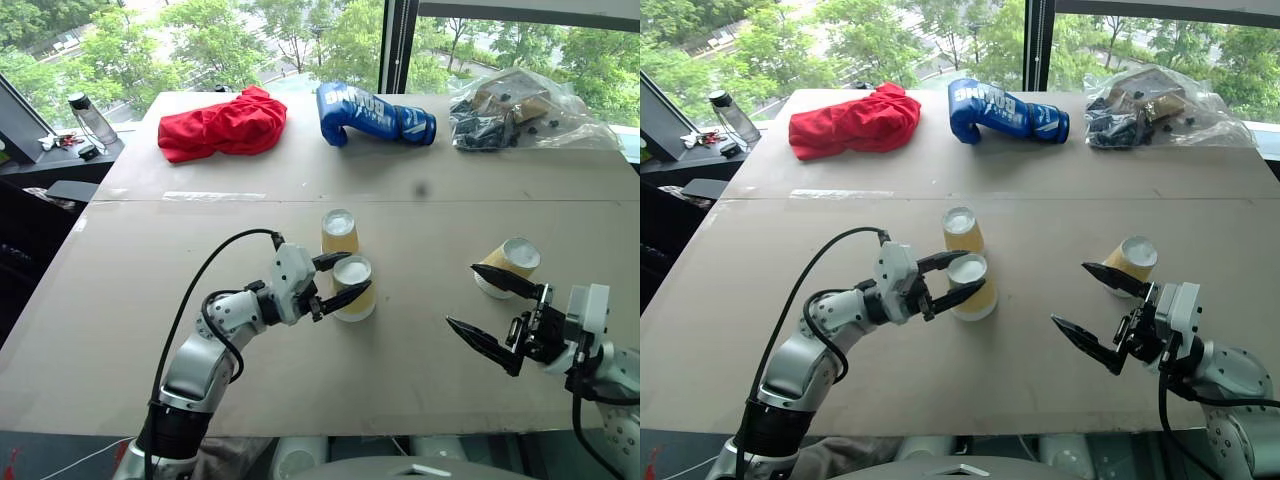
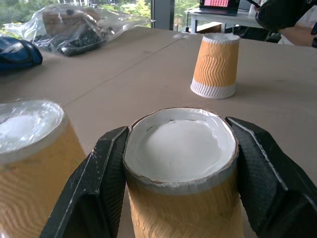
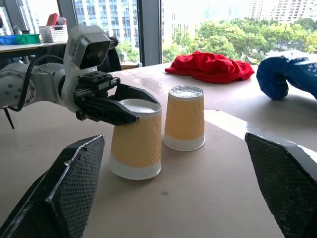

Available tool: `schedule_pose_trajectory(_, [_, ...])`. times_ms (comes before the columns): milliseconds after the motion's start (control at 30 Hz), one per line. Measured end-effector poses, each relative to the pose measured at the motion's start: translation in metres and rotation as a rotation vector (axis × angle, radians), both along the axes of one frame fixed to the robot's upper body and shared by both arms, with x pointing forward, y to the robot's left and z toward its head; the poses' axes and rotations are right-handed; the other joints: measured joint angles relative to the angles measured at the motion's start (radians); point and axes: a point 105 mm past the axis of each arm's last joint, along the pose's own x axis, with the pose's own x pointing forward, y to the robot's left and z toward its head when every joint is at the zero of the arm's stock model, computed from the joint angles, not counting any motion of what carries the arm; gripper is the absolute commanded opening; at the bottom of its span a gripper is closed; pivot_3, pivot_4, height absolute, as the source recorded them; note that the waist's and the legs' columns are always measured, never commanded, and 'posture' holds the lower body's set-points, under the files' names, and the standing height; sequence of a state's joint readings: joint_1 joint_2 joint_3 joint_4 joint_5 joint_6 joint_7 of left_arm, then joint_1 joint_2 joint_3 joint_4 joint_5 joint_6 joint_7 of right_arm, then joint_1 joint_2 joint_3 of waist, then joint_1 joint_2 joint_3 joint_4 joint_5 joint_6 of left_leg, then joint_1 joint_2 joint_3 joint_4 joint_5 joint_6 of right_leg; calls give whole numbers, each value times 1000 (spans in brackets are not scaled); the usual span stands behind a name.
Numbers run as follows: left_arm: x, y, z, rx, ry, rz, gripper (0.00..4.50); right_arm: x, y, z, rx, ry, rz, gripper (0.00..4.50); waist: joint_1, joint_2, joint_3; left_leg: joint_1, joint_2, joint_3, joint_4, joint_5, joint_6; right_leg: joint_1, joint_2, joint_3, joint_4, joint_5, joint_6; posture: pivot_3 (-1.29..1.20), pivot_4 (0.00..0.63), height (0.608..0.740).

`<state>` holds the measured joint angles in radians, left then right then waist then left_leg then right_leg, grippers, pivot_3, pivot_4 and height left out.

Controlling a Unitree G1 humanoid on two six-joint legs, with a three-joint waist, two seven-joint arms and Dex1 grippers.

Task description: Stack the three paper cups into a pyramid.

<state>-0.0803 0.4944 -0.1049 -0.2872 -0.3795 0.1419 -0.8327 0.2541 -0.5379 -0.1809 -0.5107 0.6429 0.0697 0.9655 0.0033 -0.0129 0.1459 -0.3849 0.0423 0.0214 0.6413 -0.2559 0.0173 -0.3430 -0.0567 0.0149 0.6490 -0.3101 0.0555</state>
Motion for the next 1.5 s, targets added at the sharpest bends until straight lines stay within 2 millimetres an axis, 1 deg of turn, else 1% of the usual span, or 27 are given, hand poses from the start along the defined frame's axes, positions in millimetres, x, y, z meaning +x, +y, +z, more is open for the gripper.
schedule_pose_trajectory(133, [2,7,3,3,-26,34,2436,1,3,1,-1,3,24,4500,10,0,0,0,-1,0,0,0,0,0,0,0,0,0,0,0,150,740])
schedule_pose_trajectory(400, [6,5,1,-23,-25,61,2436,3,4,2,-4,15,37,4500,9,0,0,0,-1,0,0,0,0,0,0,0,1,0,0,0,150,740])
schedule_pose_trajectory(467, [8,7,0,-27,-19,73,3471,3,3,3,-3,17,39,4500,8,0,0,0,-1,0,1,0,0,0,0,0,1,0,0,0,150,740])
schedule_pose_trajectory(500, [8,8,1,-33,-23,79,3775,3,3,3,-3,17,39,4500,8,0,0,0,-1,0,1,0,0,0,0,0,2,0,0,0,150,740])
schedule_pose_trajectory(533, [9,8,2,-37,-27,81,4265,3,3,3,-3,17,39,4500,9,0,0,0,-1,0,1,0,0,0,0,0,2,0,0,0,150,740])
schedule_pose_trajectory(567, [9,9,4,-46,-35,87,4388,3,3,3,-3,17,39,4500,9,0,0,0,-1,0,1,0,0,0,0,0,2,0,0,0,150,740])
schedule_pose_trajectory(667, [10,10,6,-64,-38,92,4388,3,4,2,-6,19,40,4500,9,0,0,0,-1,0,1,0,0,0,0,0,2,0,0,0,150,740])
schedule_pose_trajectory(800, [9,16,13,-115,-40,96,4388,9,10,-6,-34,35,23,4500,5,0,0,0,-1,0,1,0,0,-1,0,0,2,0,0,0,150,740])
schedule_pose_trajectory(867, [4,24,25,-164,-57,104,4388,18,14,-7,-30,37,-5,4500,1,-1,0,0,1,0,1,0,0,-1,0,0,3,0,0,0,150,740])
schedule_pose_trajectory(967, [-7,36,38,-190,-69,104,4388,34,23,-10,-55,44,-33,4500,-10,-1,1,0,3,0,1,0,0,-1,0,1,4,0,0,0,150,740])
schedule_pose_trajectory(1067, [-22,65,46,-150,-36,121,4388,63,45,-10,-54,58,-14,4500,-28,-3,3,2,5,2,1,0,0,-3,2,2,8,0,-1,0,150,740])
schedule_pose_trajectory(1133, [-29,80,49,-108,-9,130,4388,78,59,-6,-53,54,5,4500,-30,-2,4,2,5,1,1,0,0,-3,2,1,9,0,-1,0,150,740])
schedule_pose_trajectory(1167, [-33,90,50,-81,11,137,4388,89,68,-6,-57,57,19,4500,-30,-2,4,2,5,1,1,0,0,-4,2,1,9,-1,-1,0,150,740])
schedule_pose_trajectory(1233, [-39,104,51,-41,40,143,4388,105,81,-5,-73,64,30,4500,-25,-2,5,1,5,2,1,0,0,-5,2,1,9,-1,-1,0,150,740])
schedule_pose_trajectory(1333, [-46,118,50,0,84,150,4388,122,101,-7,-98,84,58,4500,-17,-2,5,-1,4,2,1,0,0,-7,1,2,9,-1,-1,0,150,740])
schedule_pose_trajectory(1400, [-48,124,51,17,99,147,4388,131,113,-3,-111,92,83,4500,-18,-3,6,-6,4,3,1,0,-1,-13,1,2,10,0,-1,0,150,740])
schedule_pose_trajectory(1467, [-49,128,54,23,96,148,4388,136,123,2,-119,94,111,4500,-18,-3,5,-13,4,2,3,1,-2,-20,1,2,13,0,-1,0,150,740])
schedule_pose_trajectory(1500, [-49,130,57,25,90,154,4388,139,129,3,-127,98,126,4500,-19,-3,5,-13,5,2,3,2,-3,-21,1,2,13,0,0,0,150,740])
